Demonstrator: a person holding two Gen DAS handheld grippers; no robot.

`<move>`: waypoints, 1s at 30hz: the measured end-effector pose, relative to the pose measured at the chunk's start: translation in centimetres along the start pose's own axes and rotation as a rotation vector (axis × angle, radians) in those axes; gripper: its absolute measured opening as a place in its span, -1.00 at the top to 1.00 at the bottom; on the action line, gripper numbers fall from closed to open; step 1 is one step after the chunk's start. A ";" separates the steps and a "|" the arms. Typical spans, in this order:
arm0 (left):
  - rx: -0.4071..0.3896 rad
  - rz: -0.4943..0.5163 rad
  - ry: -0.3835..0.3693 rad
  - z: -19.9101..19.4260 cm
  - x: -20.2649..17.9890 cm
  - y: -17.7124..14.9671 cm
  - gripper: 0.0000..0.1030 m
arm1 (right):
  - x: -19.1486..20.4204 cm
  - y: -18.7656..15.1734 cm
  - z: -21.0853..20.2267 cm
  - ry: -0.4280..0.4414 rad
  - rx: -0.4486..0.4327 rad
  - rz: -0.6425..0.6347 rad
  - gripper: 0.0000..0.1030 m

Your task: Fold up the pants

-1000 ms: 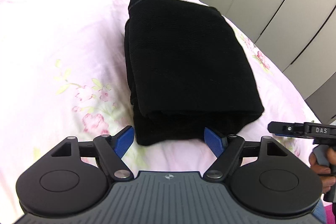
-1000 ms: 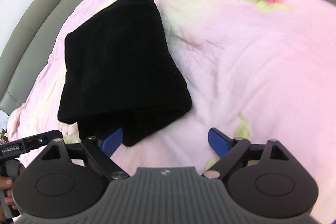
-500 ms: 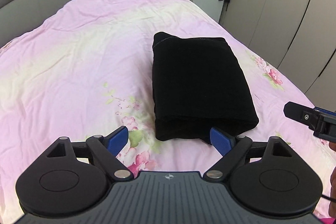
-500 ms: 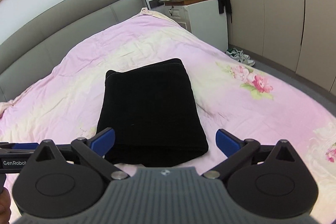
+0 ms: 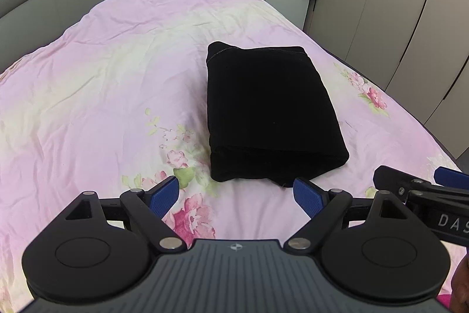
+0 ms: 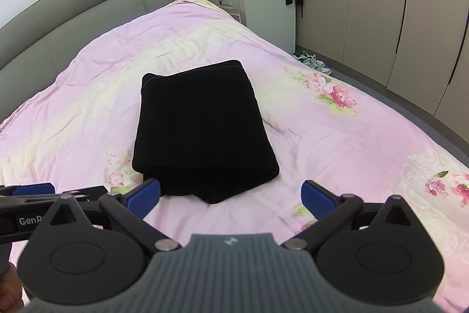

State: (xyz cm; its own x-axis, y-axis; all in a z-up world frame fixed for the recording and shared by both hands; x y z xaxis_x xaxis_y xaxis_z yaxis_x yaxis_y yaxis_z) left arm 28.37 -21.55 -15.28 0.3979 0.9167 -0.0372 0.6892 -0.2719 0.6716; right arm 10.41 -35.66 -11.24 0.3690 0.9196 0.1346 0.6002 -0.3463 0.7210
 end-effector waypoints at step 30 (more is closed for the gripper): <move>0.008 -0.001 0.011 -0.4 0.4 -0.1 -0.99 | 0.0 -0.4 -0.9 -0.015 -0.003 -0.029 -0.90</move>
Point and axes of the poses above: each gripper's, at about its wrist camera, not at the fingertips, and z roughly the way its jaws point, x to its left, y to its top, the point moved 9 cm from there along z, roughly the way its jaws point, and after that the axes turned 4 degrees about -x, right-handed, at the moved point
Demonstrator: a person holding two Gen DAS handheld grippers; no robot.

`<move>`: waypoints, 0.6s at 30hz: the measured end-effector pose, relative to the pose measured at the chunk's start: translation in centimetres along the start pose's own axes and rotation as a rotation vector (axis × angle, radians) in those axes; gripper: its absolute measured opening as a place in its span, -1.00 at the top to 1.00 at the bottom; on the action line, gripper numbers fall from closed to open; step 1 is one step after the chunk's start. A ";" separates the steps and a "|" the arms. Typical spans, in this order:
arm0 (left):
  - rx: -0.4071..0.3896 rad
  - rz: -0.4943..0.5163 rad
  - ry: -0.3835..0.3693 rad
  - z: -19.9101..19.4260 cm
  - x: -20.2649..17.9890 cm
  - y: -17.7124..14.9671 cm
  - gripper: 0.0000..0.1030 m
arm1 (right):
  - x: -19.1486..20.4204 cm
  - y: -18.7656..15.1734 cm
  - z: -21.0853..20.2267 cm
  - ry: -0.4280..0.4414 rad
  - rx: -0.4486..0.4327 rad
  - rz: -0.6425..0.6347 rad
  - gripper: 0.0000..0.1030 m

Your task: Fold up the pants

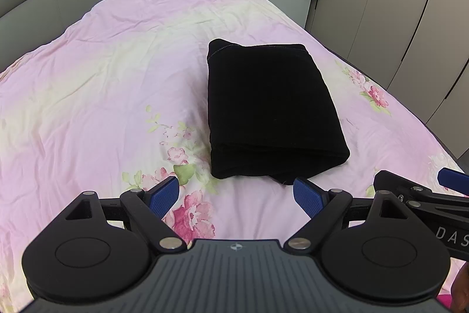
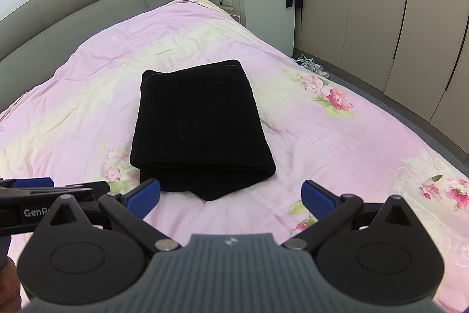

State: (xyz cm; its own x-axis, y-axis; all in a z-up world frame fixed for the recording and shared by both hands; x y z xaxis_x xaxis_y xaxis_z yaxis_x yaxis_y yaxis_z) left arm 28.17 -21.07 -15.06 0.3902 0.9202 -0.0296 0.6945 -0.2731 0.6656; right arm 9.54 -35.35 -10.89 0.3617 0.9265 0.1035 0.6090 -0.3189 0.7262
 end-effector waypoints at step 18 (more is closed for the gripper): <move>0.004 -0.012 0.001 0.0 -0.2 0.2 -0.99 | -0.1 -0.1 -0.2 -0.001 0.000 0.000 -0.90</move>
Point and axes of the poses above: each gripper's, at about its wrist camera, not at the fingertips, and z roughly the way its jaws point, x to its left, y to its top, the point moved 9 cm from there along z, roughly the way its jaws point, and after that the axes turned 4 degrees about -x, right-handed, at the moved point
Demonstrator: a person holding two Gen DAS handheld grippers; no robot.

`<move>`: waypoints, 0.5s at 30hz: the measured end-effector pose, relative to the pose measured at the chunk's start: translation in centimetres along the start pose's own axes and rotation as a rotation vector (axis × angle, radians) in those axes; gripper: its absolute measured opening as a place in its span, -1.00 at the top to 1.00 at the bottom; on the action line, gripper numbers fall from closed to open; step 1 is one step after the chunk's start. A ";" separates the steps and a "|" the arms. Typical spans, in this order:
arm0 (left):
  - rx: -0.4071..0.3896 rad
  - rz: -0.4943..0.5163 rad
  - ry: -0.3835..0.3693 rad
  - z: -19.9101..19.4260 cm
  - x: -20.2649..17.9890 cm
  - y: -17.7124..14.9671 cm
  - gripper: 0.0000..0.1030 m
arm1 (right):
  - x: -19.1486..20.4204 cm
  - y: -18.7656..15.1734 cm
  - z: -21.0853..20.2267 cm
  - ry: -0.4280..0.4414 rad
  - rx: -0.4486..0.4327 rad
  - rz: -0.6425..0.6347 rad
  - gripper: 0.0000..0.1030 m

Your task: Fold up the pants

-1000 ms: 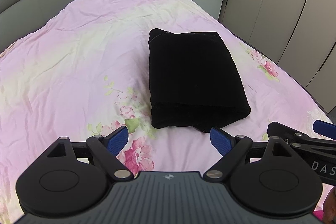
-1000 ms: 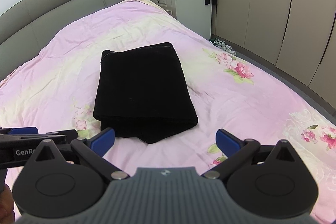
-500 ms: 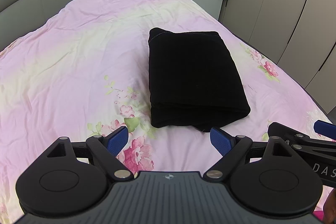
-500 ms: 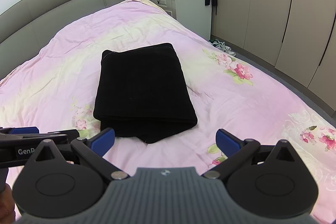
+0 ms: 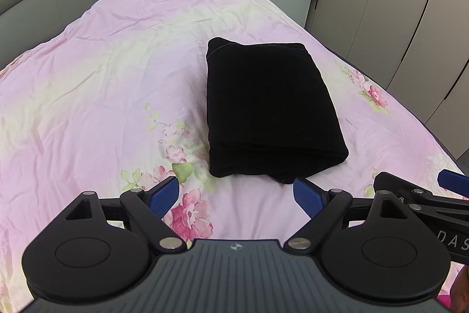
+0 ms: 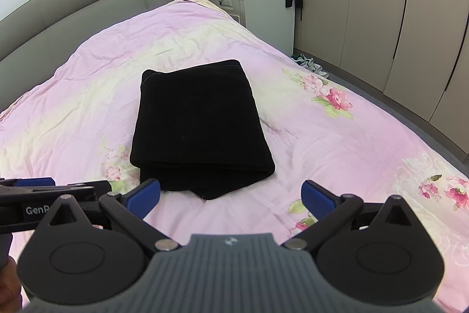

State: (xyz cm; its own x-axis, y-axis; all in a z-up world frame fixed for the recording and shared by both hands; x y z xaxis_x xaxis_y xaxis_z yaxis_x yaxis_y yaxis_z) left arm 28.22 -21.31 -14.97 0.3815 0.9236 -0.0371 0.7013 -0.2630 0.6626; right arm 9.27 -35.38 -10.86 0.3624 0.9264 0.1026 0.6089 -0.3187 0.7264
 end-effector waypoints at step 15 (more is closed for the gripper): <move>-0.020 0.011 0.004 -0.4 0.0 0.1 -0.99 | 0.0 -0.1 -0.1 0.000 0.000 0.003 -0.90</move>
Point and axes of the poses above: each gripper's, at about its wrist camera, not at the fingertips, and z roughly the way its jaws point, x to its left, y to its top, the point moved 9 cm from there along z, roughly the way its jaws point, and after that the axes turned 4 degrees about -x, right-handed, at the moved point
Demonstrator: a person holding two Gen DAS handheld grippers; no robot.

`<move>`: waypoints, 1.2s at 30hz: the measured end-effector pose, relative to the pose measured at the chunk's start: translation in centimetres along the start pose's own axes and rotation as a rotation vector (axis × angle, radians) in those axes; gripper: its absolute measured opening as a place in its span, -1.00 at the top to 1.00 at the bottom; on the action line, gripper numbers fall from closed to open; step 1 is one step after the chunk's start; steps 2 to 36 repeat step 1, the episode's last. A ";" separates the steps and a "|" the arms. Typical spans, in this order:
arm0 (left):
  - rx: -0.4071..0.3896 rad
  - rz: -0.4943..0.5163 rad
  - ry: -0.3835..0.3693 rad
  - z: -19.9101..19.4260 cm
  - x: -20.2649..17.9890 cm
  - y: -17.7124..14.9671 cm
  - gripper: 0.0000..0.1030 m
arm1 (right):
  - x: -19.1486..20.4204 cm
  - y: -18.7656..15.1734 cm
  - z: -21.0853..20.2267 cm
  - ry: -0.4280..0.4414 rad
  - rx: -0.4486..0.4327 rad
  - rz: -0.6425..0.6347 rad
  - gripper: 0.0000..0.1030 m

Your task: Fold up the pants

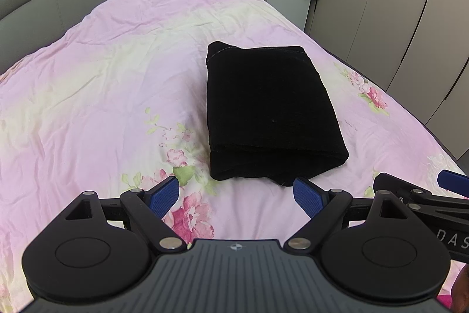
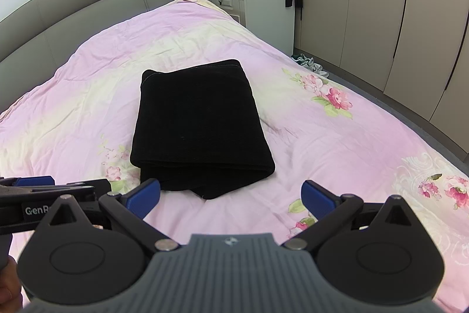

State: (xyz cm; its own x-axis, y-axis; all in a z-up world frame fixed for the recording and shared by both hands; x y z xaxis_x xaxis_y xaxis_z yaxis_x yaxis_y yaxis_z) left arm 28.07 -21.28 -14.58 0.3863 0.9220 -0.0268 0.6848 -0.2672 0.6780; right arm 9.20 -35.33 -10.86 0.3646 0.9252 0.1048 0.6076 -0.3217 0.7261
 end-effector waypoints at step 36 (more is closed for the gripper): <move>-0.001 0.001 -0.001 -0.1 0.0 0.0 -0.99 | 0.0 0.0 0.0 0.000 0.000 0.001 -0.90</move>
Point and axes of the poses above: each gripper's, at about its wrist camera, not at the fingertips, and z roughly the way its jaws point, x to its left, y to its top, the point moved 9 cm from there along z, roughly the way its jaws point, and after that the axes turned 4 degrees about -x, right-handed, at the moved point
